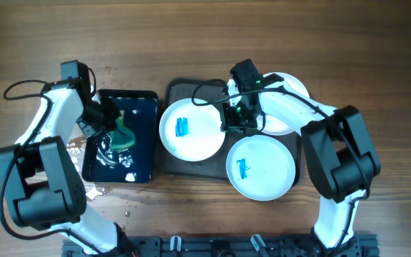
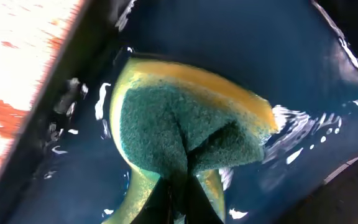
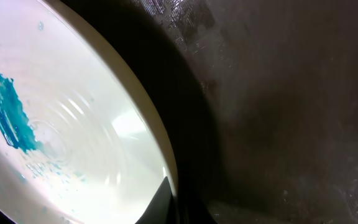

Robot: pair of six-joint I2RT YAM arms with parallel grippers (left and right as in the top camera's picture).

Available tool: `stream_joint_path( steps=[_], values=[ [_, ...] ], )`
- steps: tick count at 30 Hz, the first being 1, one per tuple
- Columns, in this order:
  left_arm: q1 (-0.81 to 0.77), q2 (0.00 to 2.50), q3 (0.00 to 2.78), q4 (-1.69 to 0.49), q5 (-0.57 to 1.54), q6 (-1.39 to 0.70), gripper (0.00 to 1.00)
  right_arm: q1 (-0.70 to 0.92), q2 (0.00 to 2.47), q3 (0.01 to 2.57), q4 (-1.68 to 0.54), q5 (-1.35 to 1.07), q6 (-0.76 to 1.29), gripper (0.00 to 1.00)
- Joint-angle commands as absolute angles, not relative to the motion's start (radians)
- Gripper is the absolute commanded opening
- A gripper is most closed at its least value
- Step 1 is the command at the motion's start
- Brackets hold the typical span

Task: Clean dirty plates on tray and stack at the side
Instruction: 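Grasp the green sponge in the water basin with the left gripper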

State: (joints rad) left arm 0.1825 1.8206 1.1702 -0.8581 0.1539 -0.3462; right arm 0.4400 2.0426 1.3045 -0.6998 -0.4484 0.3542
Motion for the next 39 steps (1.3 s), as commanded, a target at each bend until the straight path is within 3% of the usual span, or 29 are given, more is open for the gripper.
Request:
stream_joint_path(
  steps=[1,5,9,13,17,20,21,23,30,38,39],
  values=[
    [0.155,1.816,1.179,-0.860,0.262,-0.321,0.04,0.445,2.053,1.301,-0.709,-0.426,0.341,0.04],
    [0.075,1.736,1.179,-0.870,0.191,-0.333,0.04,0.445,2.053,1.301,-0.714,-0.426,0.341,0.04],
    [-0.027,1.611,1.179,-0.929,-0.137,-0.457,0.04,0.445,2.053,1.301,-0.723,-0.426,0.339,0.04],
    [-0.140,1.513,1.179,-0.964,-0.336,-0.515,0.04,0.445,2.053,1.301,-0.723,-0.426,0.339,0.04],
    [-0.199,1.496,1.178,-0.971,-0.326,-0.517,0.04,0.445,2.053,1.301,-0.737,-0.426,0.339,0.04],
    [-0.165,1.546,1.178,-0.961,-0.208,-0.498,0.36,0.445,2.053,1.301,-0.743,-0.426,0.332,0.04],
    [-0.149,1.572,1.178,-0.955,-0.170,-0.479,0.56,0.445,2.053,1.301,-0.743,-0.426,0.328,0.04],
    [-0.118,1.620,1.178,-0.942,-0.141,-0.455,0.68,0.445,2.053,1.301,-0.745,-0.426,0.316,0.04],
    [-0.056,1.742,1.178,-0.853,0.038,-0.347,0.53,0.445,2.053,1.301,-0.745,-0.426,0.315,0.04],
    [-0.054,1.902,1.178,-0.841,0.035,-0.346,0.47,0.445,2.053,1.301,-0.745,-0.426,0.315,0.05],
    [-0.054,1.902,1.178,-0.836,0.034,-0.347,0.36,0.445,2.053,1.301,-0.746,-0.426,0.315,0.04]
  ],
)
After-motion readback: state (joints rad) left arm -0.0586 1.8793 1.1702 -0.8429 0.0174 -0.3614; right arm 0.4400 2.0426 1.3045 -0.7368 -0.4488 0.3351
